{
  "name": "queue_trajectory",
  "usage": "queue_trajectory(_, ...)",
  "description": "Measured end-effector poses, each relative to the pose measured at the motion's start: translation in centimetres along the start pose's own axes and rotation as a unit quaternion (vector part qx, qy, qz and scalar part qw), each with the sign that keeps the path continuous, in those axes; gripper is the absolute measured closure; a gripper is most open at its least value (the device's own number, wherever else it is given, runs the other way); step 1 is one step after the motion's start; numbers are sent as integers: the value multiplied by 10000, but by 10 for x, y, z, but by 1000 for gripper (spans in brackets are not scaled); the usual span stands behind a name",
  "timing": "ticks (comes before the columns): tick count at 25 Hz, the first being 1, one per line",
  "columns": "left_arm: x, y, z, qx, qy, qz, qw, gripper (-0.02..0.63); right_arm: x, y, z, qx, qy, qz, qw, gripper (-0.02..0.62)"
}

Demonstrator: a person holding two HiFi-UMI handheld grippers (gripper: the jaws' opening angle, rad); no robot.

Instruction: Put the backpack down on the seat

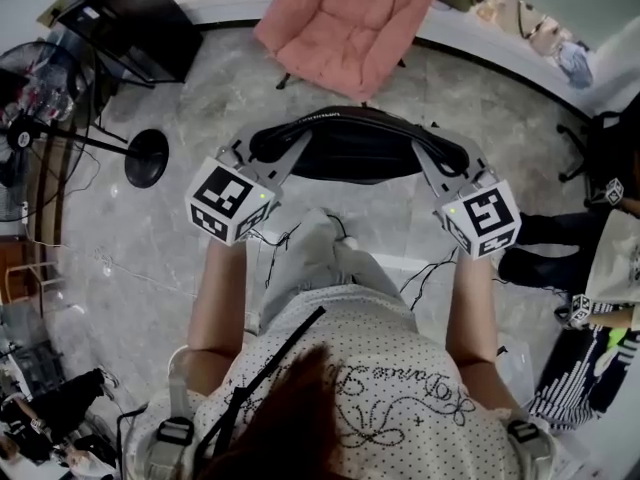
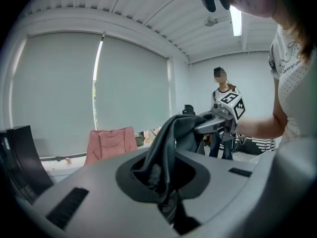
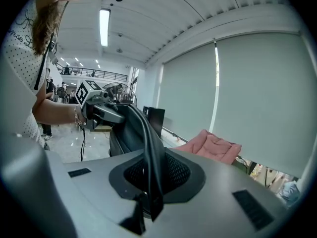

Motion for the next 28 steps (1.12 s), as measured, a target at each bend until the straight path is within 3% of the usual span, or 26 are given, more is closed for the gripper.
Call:
queue_trajectory(14,-34,9,-50,18,120,82,9999,575,-38,-15,30,-9,164,-24,9999,541)
queue_trajectory(28,-99,32,-174,32,357,200,9992,575,-143,-52,96,-176,411,-36,9990,541)
Point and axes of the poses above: the fingertips, and each gripper's own axes: x backward along the fingers, z to its right, y out of its underside, the point moved 6 cm from there along x, backward along the fingers, and after that the axes turned 13 degrees about -x, right-handed, at the moved point
